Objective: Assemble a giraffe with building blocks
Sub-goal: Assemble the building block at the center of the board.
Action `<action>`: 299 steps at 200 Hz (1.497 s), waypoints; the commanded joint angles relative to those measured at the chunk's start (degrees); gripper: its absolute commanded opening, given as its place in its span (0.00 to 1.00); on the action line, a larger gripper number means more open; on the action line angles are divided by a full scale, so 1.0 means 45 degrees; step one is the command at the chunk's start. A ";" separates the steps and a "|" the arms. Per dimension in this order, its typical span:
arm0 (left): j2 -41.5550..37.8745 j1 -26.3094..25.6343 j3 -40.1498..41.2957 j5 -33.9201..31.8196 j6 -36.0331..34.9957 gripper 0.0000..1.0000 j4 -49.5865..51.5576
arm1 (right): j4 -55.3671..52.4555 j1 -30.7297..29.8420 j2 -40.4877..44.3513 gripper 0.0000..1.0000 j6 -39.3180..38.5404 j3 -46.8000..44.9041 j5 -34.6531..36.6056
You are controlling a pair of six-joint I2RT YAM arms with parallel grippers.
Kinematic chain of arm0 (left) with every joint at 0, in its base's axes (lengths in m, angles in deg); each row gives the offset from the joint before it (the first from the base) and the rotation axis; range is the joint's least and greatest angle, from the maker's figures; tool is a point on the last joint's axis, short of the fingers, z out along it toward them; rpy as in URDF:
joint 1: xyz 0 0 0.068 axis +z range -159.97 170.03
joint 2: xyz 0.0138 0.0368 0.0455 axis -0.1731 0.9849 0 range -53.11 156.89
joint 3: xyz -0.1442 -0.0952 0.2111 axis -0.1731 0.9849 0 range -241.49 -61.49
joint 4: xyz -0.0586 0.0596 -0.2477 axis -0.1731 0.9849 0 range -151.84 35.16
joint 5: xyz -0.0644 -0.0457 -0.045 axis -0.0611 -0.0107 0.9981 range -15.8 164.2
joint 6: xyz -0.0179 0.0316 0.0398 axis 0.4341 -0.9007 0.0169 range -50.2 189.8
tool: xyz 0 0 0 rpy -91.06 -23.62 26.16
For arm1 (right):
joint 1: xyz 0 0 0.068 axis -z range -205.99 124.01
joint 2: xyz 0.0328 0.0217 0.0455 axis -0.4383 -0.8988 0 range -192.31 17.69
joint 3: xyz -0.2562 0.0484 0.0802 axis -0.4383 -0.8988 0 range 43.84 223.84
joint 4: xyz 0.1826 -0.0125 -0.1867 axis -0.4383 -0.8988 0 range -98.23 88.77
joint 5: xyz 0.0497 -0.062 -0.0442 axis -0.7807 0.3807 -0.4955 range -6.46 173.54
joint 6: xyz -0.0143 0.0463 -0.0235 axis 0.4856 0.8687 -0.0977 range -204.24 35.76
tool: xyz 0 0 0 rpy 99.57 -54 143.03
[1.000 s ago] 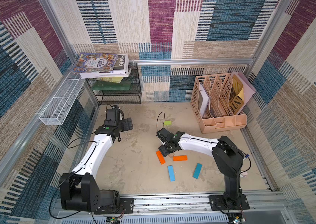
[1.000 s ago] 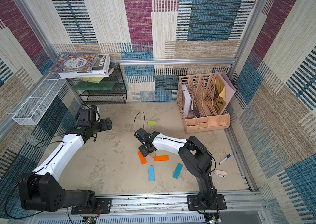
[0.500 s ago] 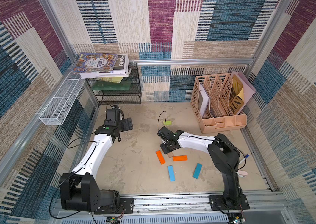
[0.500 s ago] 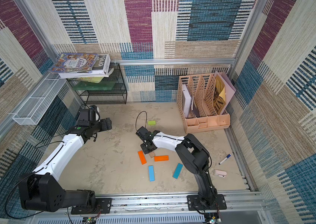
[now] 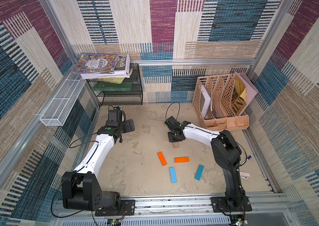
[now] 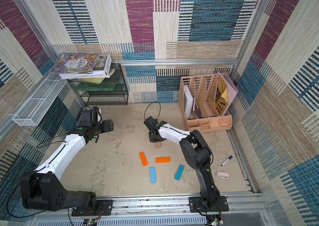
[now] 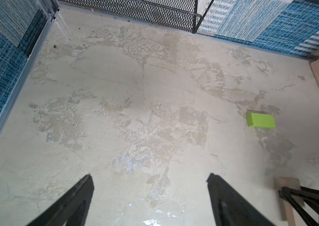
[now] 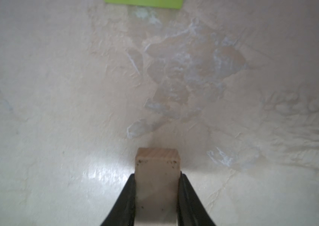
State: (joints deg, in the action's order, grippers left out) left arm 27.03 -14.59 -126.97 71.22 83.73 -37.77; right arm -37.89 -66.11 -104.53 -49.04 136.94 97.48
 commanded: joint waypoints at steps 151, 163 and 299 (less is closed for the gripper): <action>-0.0055 0.0011 -0.0138 0.0136 -0.0050 0.95 0.0021 | -0.2773 0.0536 -0.4007 0.33 0.0610 0.6328 0.0197; -0.0064 0.0011 -0.0139 0.0155 -0.0054 0.95 0.0006 | -0.2806 0.0526 -0.4112 0.34 0.0548 0.6505 0.0266; 0.0023 0.0031 -0.0194 0.0233 -0.0031 0.95 0.0022 | -0.2956 0.0839 -0.4907 0.35 0.0110 0.7495 0.0323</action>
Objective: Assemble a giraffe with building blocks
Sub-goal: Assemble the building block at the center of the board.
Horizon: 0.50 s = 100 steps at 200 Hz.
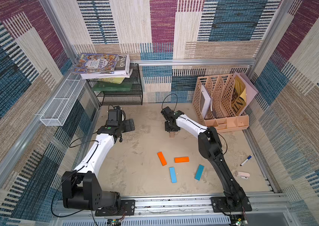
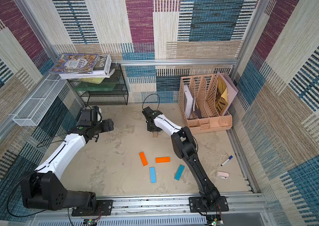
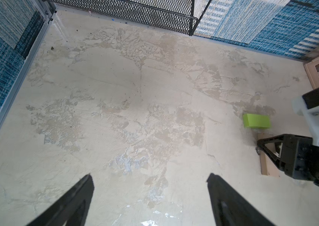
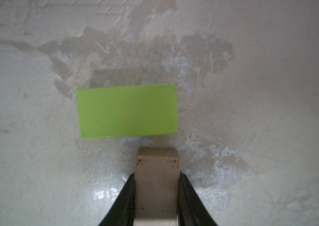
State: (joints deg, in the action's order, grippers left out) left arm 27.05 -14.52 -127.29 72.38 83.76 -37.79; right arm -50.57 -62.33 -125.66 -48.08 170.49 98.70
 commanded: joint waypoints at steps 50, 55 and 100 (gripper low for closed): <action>-0.0019 0.0017 -0.0099 -0.0063 -0.0046 0.95 0.0029 | -0.0114 0.0023 -0.0500 0.35 -0.0163 0.0422 -0.0042; -0.0016 0.0016 -0.0104 -0.0063 -0.0064 0.95 0.0026 | -0.0100 0.0018 -0.0512 0.35 -0.0170 0.0473 -0.0073; -0.0018 0.0016 -0.0124 -0.0044 -0.0035 0.95 0.0016 | -0.0112 0.0043 -0.0596 0.36 -0.0200 0.0703 0.0033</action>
State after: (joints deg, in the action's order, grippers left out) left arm 27.05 -14.52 -127.29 72.42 83.73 -37.79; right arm -50.55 -62.24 -127.52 -48.60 173.50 98.70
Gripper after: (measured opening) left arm 0.948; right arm 0.357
